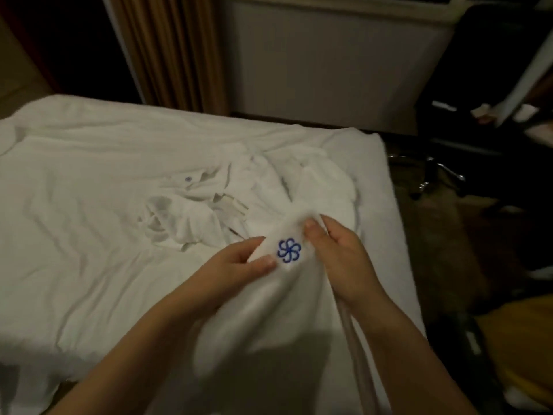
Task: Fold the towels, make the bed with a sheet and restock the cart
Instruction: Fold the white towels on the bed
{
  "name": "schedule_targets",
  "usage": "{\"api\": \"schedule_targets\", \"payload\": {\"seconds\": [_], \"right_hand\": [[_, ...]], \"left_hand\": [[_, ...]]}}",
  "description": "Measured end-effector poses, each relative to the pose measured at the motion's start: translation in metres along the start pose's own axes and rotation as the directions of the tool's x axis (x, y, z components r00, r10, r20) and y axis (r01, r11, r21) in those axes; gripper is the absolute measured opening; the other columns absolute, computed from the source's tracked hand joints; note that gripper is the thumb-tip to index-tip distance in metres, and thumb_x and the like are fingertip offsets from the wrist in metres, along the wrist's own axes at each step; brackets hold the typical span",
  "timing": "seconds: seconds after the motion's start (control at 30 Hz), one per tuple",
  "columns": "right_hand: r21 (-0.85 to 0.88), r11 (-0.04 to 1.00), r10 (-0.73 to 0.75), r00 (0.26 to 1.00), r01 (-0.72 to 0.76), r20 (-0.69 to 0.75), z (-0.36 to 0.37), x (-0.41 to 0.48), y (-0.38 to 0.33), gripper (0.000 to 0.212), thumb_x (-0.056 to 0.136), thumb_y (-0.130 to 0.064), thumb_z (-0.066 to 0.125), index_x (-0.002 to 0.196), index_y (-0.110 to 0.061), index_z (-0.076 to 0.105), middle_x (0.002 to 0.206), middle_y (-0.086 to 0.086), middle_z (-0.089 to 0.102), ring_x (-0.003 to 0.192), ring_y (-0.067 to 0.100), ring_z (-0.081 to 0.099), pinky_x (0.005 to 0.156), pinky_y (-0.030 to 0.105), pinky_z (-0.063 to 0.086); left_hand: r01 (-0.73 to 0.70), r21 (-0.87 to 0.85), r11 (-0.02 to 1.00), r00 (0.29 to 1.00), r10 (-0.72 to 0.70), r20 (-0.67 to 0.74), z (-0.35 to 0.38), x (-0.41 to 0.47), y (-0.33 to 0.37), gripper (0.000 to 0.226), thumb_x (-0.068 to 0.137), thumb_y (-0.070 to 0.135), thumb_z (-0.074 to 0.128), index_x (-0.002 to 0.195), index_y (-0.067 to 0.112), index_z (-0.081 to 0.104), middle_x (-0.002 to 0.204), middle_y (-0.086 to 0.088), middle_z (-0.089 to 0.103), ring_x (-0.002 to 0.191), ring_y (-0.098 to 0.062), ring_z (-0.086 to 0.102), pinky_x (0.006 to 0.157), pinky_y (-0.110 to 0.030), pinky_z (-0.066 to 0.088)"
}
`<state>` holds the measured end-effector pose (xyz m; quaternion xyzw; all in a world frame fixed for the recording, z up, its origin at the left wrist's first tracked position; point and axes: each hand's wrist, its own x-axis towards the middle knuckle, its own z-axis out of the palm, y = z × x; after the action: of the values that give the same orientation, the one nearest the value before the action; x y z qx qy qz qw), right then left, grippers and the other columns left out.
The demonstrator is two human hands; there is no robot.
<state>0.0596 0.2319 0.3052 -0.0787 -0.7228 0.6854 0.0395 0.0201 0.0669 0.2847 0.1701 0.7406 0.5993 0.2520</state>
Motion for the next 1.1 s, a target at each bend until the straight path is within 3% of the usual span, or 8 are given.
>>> {"api": "schedule_targets", "payload": {"seconds": [0.1, 0.27, 0.33, 0.43, 0.63, 0.83, 1.0, 1.1], "right_hand": [[-0.115, 0.988, -0.128, 0.969, 0.106, -0.213, -0.010, -0.011, -0.028, 0.021, 0.097, -0.022, 0.051, 0.083, -0.020, 0.066, 0.079, -0.011, 0.069, 0.078, 0.002, 0.063, 0.072, 0.018, 0.050], [-0.068, 0.991, -0.134, 0.812, 0.116, -0.568, -0.018, -0.018, -0.055, 0.024, 0.098, -0.030, 0.047, 0.078, -0.026, 0.059, 0.081, -0.005, 0.064, 0.074, 0.010, 0.061, 0.064, 0.023, 0.049], [-0.061, 0.990, -0.134, 0.745, 0.124, -0.654, -0.021, -0.022, -0.057, 0.023, 0.098, -0.032, 0.047, 0.078, -0.029, 0.058, 0.080, -0.005, 0.064, 0.072, 0.010, 0.060, 0.062, 0.024, 0.048], [-0.027, 0.990, -0.114, 0.676, 0.138, -0.728, -0.025, -0.028, -0.056, 0.022, 0.097, -0.032, 0.049, 0.077, -0.031, 0.058, 0.081, -0.003, 0.064, 0.074, 0.013, 0.061, 0.066, 0.029, 0.050], [-0.010, 0.999, -0.041, 0.686, 0.049, -0.726, -0.028, -0.036, -0.046, 0.021, 0.096, -0.029, 0.053, 0.076, -0.030, 0.058, 0.082, -0.001, 0.064, 0.082, 0.023, 0.063, 0.076, 0.040, 0.052], [-0.363, 0.929, -0.157, 0.808, -0.075, -0.568, -0.016, -0.044, -0.029, 0.017, 0.093, -0.026, 0.057, 0.079, -0.015, 0.057, 0.076, 0.000, 0.060, 0.068, 0.013, 0.055, 0.060, 0.025, 0.043], [-0.434, 0.900, -0.255, 0.772, -0.030, -0.582, -0.008, -0.054, -0.033, 0.019, 0.094, -0.027, 0.056, 0.076, -0.021, 0.054, 0.075, -0.001, 0.062, 0.070, 0.014, 0.059, 0.056, 0.023, 0.046], [-0.544, 0.839, -0.344, 0.781, 0.007, -0.521, 0.007, -0.062, -0.044, 0.020, 0.092, -0.030, 0.058, 0.078, -0.015, 0.058, 0.076, 0.001, 0.063, 0.072, 0.016, 0.062, 0.061, 0.030, 0.053]], "left_hand": [[0.033, 0.036, 0.999, 0.990, -0.037, 0.133, 0.002, -0.010, 0.016, 0.031, 0.071, 0.044, 0.077, 0.096, 0.028, 0.068, 0.093, 0.007, 0.073, 0.084, -0.013, 0.070, 0.073, -0.026, 0.057], [0.075, 0.226, 0.971, 0.991, -0.099, 0.094, -0.027, -0.011, 0.000, 0.035, 0.077, 0.034, 0.075, 0.091, 0.005, 0.065, 0.078, -0.006, 0.066, 0.075, -0.020, 0.064, 0.068, -0.028, 0.049], [0.084, 0.281, 0.956, 0.995, -0.098, 0.034, -0.044, -0.010, -0.005, 0.043, 0.069, 0.045, 0.073, 0.086, 0.007, 0.063, 0.070, -0.002, 0.059, 0.067, -0.014, 0.056, 0.062, -0.024, 0.041], [0.081, 0.284, 0.955, 0.994, -0.058, -0.089, -0.064, -0.009, -0.007, 0.031, 0.068, 0.040, 0.065, 0.073, 0.010, 0.059, 0.060, 0.008, 0.051, 0.062, -0.011, 0.048, 0.059, -0.024, 0.034], [-0.003, 0.283, 0.959, 0.965, 0.077, -0.251, -0.085, -0.011, 0.005, 0.027, 0.082, 0.034, 0.063, 0.060, 0.020, 0.055, 0.054, 0.012, 0.046, 0.057, -0.007, 0.039, 0.055, -0.027, 0.028], [-0.056, 0.345, 0.937, 0.982, 0.113, -0.149, -0.071, -0.025, 0.028, 0.030, 0.093, 0.026, 0.055, 0.068, 0.012, 0.058, 0.061, 0.006, 0.050, 0.060, -0.010, 0.045, 0.059, -0.027, 0.033], [-0.048, 0.070, 0.996, 0.986, 0.058, -0.153, -0.055, -0.044, 0.056, 0.019, 0.094, 0.024, 0.054, 0.082, 0.011, 0.062, 0.066, -0.003, 0.057, 0.064, -0.017, 0.051, 0.055, -0.027, 0.040], [-0.073, -0.063, 0.995, 0.989, 0.064, -0.133, -0.034, -0.054, 0.073, 0.011, 0.096, 0.021, 0.050, 0.098, 0.027, 0.059, 0.076, -0.001, 0.068, 0.073, -0.023, 0.062, 0.068, -0.035, 0.054]]}}
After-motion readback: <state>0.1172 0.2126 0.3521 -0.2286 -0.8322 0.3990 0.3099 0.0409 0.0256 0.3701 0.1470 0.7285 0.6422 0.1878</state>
